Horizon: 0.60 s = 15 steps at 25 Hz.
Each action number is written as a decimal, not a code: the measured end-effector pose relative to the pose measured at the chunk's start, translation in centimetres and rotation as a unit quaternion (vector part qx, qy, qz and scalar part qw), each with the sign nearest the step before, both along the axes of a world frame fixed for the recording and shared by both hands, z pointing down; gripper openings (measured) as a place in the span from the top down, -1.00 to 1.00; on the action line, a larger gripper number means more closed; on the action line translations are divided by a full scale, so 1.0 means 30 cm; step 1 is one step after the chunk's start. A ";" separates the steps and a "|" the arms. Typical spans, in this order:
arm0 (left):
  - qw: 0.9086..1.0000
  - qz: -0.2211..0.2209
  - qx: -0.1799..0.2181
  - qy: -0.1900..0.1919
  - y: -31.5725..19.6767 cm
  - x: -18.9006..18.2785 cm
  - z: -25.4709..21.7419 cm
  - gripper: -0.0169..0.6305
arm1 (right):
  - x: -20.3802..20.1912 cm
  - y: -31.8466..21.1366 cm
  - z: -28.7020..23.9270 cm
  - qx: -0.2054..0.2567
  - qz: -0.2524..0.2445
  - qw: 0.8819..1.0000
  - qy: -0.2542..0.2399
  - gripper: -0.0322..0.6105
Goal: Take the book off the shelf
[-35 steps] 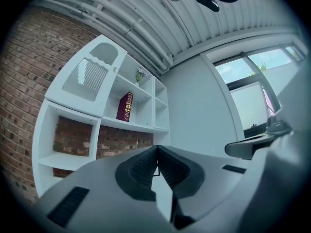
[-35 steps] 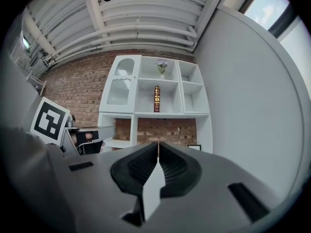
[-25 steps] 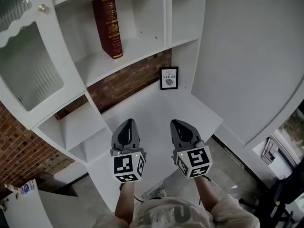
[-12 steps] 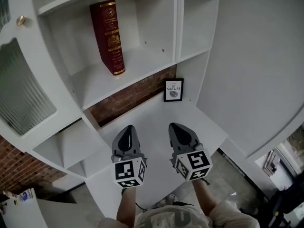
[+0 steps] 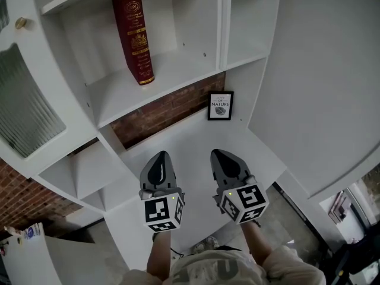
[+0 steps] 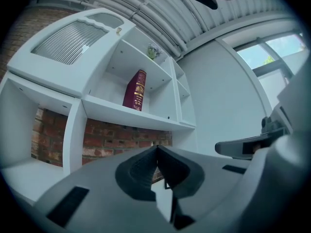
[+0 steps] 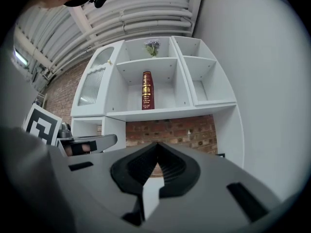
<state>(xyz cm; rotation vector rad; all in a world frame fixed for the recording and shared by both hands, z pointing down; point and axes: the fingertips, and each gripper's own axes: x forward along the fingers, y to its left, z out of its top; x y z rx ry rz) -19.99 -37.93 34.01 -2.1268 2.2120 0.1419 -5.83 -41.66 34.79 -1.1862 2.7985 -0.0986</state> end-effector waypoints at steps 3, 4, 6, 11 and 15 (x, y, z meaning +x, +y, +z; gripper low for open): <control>1.000 -0.001 0.008 -0.004 -0.006 0.019 -0.019 0.91 | 0.007 0.002 0.004 -0.003 -0.013 1.000 0.006 0.86; 1.000 -0.002 0.012 -0.004 -0.005 0.022 -0.028 0.91 | 0.002 0.005 -0.001 -0.002 -0.021 1.000 0.008 0.86; 1.000 -0.010 0.022 -0.002 -0.002 0.022 -0.049 0.91 | -0.014 0.009 -0.036 0.003 -0.040 0.999 -0.006 0.86; 0.999 -0.027 0.034 -0.014 0.029 0.006 -0.091 0.91 | -0.082 -0.021 -0.348 0.079 -0.086 0.990 -0.081 0.16; 0.998 -0.040 0.030 -0.031 0.054 -0.010 -0.100 0.91 | -0.189 -0.124 -0.681 0.177 -0.089 0.972 -0.128 -0.17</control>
